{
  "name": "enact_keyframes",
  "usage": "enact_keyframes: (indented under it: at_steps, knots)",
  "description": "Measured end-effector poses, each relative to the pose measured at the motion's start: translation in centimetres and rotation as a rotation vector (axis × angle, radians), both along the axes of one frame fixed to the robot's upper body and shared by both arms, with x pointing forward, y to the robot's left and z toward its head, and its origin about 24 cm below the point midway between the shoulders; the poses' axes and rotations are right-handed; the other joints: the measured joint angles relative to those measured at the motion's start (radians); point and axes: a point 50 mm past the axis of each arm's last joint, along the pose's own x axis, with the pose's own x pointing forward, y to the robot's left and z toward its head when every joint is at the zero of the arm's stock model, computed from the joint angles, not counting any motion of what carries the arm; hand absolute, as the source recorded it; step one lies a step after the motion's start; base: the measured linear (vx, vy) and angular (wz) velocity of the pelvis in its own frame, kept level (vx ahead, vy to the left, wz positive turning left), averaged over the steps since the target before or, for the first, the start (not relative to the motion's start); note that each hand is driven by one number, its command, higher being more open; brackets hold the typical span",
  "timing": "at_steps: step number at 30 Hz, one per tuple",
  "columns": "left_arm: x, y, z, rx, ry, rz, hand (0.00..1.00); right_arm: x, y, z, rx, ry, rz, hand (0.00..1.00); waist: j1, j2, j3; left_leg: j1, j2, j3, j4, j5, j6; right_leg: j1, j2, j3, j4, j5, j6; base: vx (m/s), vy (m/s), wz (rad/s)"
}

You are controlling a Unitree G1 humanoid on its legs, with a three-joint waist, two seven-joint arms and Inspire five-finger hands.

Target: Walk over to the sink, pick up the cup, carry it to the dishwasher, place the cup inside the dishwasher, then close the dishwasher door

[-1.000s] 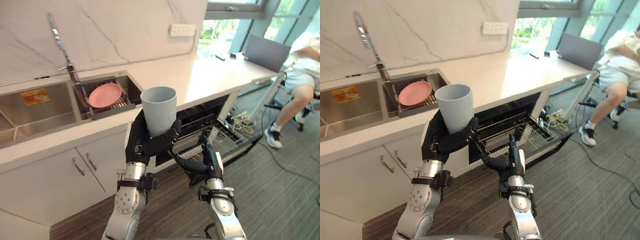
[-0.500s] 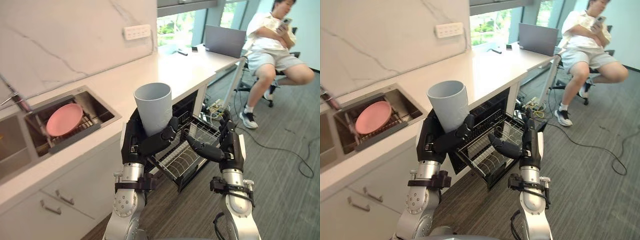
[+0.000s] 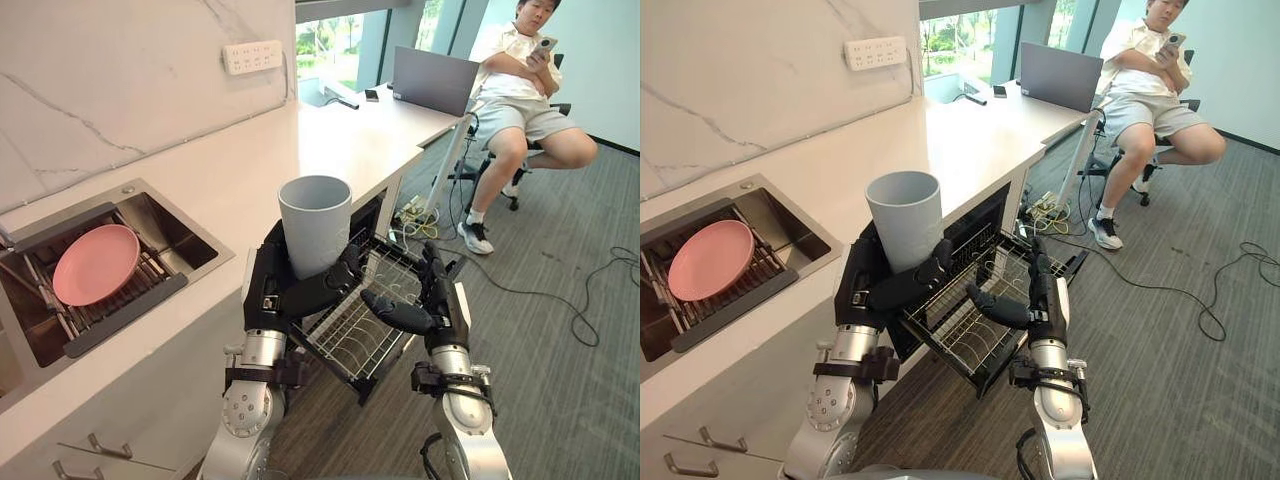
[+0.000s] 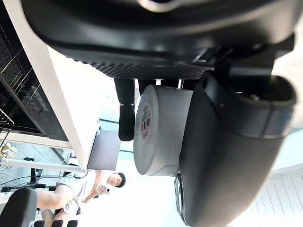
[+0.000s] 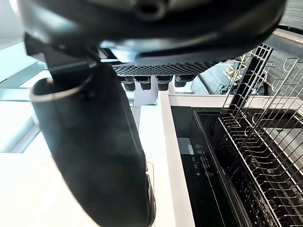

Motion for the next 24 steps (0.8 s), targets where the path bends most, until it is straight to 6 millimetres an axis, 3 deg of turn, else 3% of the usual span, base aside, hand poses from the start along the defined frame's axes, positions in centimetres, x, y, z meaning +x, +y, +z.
enact_keyframes:
  at_steps: [8, 14, 19, 24]
  knots:
    - [0.3, 1.6, 0.1, 0.055, -0.015, 0.084, 0.00, -0.1, -1.0, 0.1, 0.136, -0.020, -0.019, 1.00, -0.011, 0.000, 0.000, 0.028, -0.003, 0.019, -0.089, 0.062, -0.001, -0.002, 0.000, 0.001, -0.034, 0.005, 0.001, -0.08, -0.036, -0.08]
    - [0.7, 3.5, 0.0, 0.113, -0.021, 0.190, 0.00, 0.0, -0.8, 2.7, 0.244, -0.159, 0.040, 1.00, -0.015, 0.005, -0.014, 0.060, -0.001, 0.016, -0.185, 0.125, -0.008, -0.013, 0.009, 0.000, -0.054, 0.027, -0.003, -0.08, -0.020, 0.00]
    - [2.2, 4.4, -0.4, 0.164, -0.014, 0.241, 0.00, 1.1, 0.6, 4.6, 0.292, -0.252, 0.157, 1.00, -0.023, 0.004, -0.026, 0.065, -0.001, 0.020, -0.207, 0.154, -0.008, -0.014, 0.009, 0.003, -0.072, 0.044, -0.001, -0.02, -0.004, -0.02]
    - [2.9, 4.4, -0.9, 0.220, -0.001, 0.260, 0.00, 1.5, 2.3, 5.3, 0.341, -0.280, 0.277, 1.00, -0.033, 0.003, -0.026, 0.065, -0.002, 0.021, -0.209, 0.157, -0.006, -0.014, 0.008, 0.005, -0.079, 0.049, 0.000, 0.00, 0.000, 0.00]
